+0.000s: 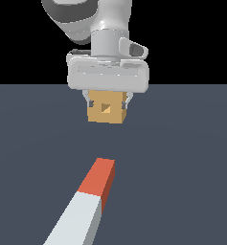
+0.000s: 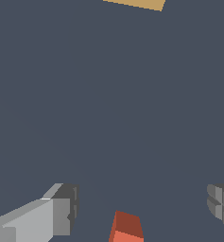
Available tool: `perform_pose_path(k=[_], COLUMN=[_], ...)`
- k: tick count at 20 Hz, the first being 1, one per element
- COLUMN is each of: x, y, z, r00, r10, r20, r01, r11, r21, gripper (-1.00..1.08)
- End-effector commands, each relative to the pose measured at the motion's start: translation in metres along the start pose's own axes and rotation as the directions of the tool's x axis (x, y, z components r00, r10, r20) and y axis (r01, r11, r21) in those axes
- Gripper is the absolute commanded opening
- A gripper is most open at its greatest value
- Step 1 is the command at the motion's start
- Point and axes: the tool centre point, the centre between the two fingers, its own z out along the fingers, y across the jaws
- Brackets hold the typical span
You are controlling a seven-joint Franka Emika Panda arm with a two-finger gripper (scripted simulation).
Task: Insert the peg into the horizontal hole in a box.
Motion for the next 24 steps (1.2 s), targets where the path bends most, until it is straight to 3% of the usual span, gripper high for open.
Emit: perform_pose_path(k=[1, 8, 19, 24], x=[0.000, -0.033, -0.185, -0.229], y=[0.000, -0.002, -0.021, -0.029], z=[0.000, 0.009, 0.049, 0.061], r00=[1.000, 0.999, 0.983, 0.974], r10=[0.000, 0.033, 0.183, 0.226], r20=[0.000, 0.004, 0.017, 0.018], r01=[0.000, -0.033, -0.182, -0.225], r11=[1.000, 0.999, 0.982, 0.973], r21=[0.000, -0.007, -0.043, -0.053], gripper=[1.00, 1.00, 1.00, 1.00])
